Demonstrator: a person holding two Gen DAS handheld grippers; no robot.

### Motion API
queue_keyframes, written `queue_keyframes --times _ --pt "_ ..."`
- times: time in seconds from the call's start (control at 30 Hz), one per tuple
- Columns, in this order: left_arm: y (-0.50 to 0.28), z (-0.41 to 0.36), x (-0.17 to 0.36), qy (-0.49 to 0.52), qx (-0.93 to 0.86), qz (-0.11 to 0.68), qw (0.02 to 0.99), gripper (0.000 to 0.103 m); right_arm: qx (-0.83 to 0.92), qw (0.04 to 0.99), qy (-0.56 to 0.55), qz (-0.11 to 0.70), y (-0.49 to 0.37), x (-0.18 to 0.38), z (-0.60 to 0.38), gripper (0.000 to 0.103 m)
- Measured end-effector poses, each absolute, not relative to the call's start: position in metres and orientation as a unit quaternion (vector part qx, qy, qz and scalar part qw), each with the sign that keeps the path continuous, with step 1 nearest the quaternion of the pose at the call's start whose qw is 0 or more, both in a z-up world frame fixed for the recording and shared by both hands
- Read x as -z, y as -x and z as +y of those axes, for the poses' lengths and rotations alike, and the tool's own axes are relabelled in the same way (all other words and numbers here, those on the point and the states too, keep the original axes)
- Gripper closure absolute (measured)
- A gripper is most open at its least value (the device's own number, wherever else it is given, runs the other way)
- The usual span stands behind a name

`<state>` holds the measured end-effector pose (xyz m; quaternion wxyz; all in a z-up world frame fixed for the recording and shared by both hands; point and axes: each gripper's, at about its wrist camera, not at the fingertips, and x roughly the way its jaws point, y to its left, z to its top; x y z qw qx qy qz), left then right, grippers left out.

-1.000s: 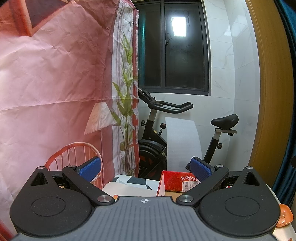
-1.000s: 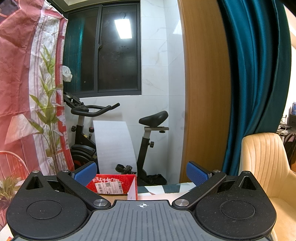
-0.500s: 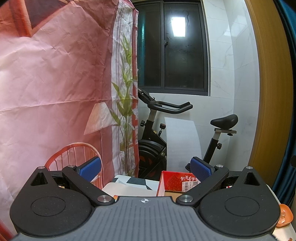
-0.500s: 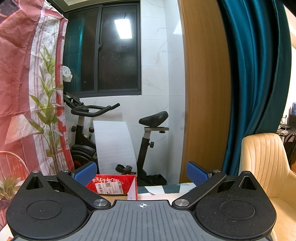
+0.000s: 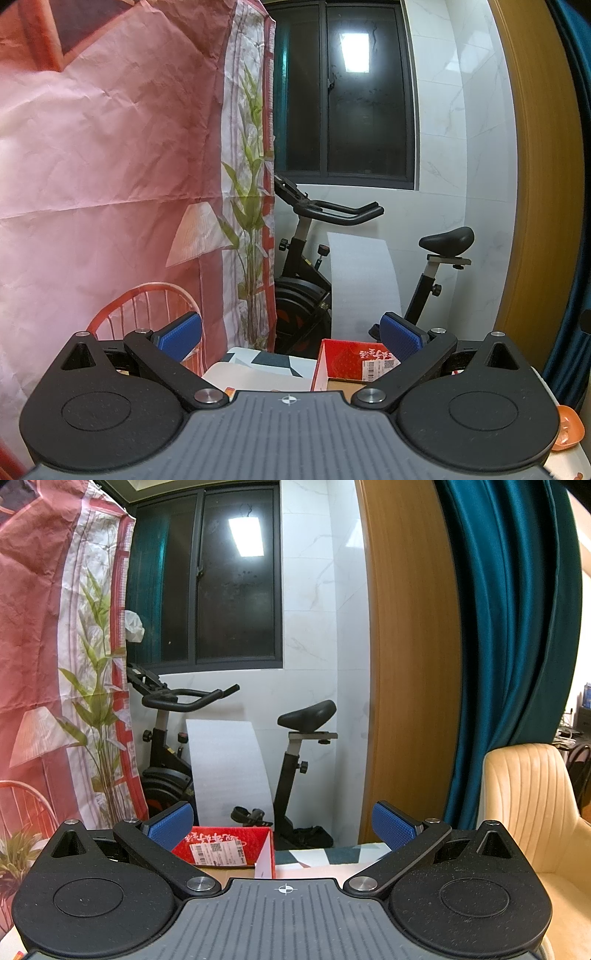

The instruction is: Organize soft objects

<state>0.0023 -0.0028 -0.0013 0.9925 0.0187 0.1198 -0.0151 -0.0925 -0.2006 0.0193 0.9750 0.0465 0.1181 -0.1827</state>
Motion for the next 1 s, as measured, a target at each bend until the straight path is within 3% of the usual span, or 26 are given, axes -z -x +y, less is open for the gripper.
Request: queue_keyframes --times 0.37,0.7,1.0 --pt "-0.020 -0.003 0.024 -0.036 0.002 0.153 0.988 0.000 0.148 0.979 -0.075 0.118 0.086 -0.003 -0.206 0.000" --pt "-0.057 0.013 0.088 -0.031 0.000 0.236 0.971 0.000 0.098 0.979 -0.112 0.139 0.056 0.064 -0.222 0.000" --pt "-0.090 0.024 0.162 -0.007 0.019 0.300 0.954 0.000 0.084 0.972 -0.062 0.210 0.014 0.134 -0.208 0.000"
